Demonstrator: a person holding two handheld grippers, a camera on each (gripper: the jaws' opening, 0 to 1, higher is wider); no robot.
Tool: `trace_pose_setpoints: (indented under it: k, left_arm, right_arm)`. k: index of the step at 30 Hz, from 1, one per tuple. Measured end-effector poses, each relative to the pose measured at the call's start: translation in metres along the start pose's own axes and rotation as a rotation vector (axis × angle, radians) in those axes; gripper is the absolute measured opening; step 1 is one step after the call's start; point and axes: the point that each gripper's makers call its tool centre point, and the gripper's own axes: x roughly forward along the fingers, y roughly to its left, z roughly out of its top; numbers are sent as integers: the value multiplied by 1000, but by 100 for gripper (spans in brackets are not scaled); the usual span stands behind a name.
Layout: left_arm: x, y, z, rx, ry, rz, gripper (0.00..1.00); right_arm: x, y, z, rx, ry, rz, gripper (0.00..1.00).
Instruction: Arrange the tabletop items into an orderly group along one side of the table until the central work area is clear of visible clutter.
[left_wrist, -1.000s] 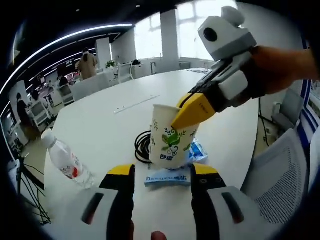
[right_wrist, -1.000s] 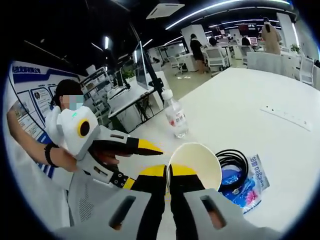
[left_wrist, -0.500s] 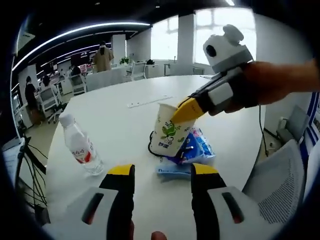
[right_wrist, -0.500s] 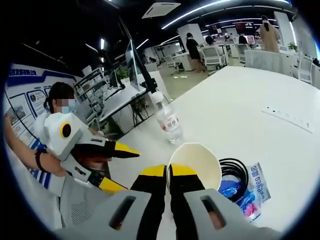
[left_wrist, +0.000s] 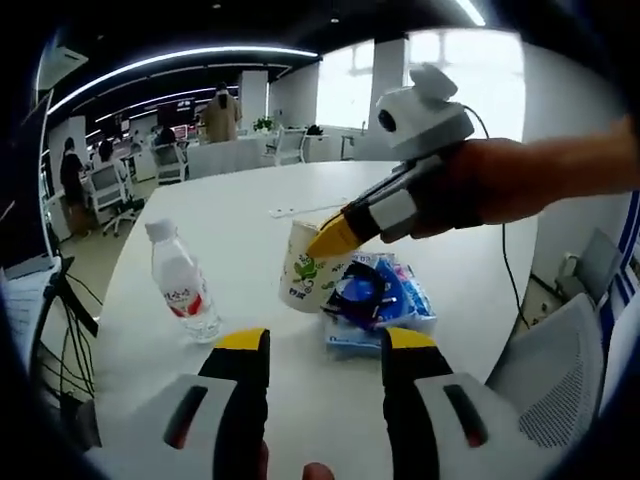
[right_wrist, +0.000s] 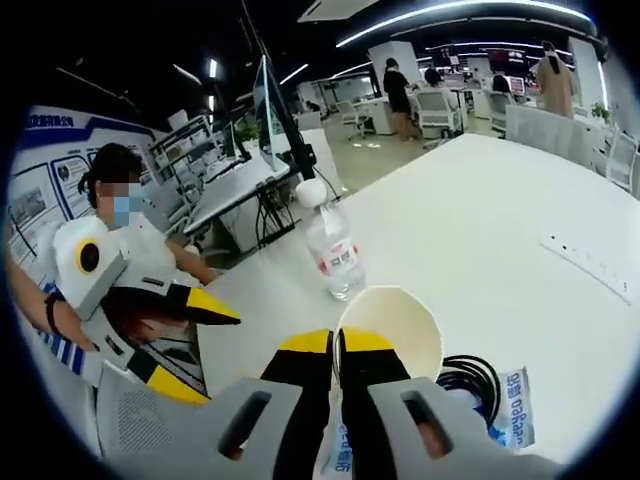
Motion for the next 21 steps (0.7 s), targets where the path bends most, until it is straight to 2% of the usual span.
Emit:
trace_pose_setpoints:
  k: [7,12,18,21]
  left_arm:
    - [-3,2,0,-18,-12,2,44]
    - [-8,6,-3,-37,-14,9,44]
    - [-18,14,-8,-58,-14,30,44]
    - [-21,18,-10,-63,-14,40,44]
  right_arm:
    - [34,0,6,-80,56,-7,0]
    - [61,1,11,-214,114,-1,0]
    - [86,0,3,-343,212,-3,0]
    - [92,-5,-5,-366,258,-17,0]
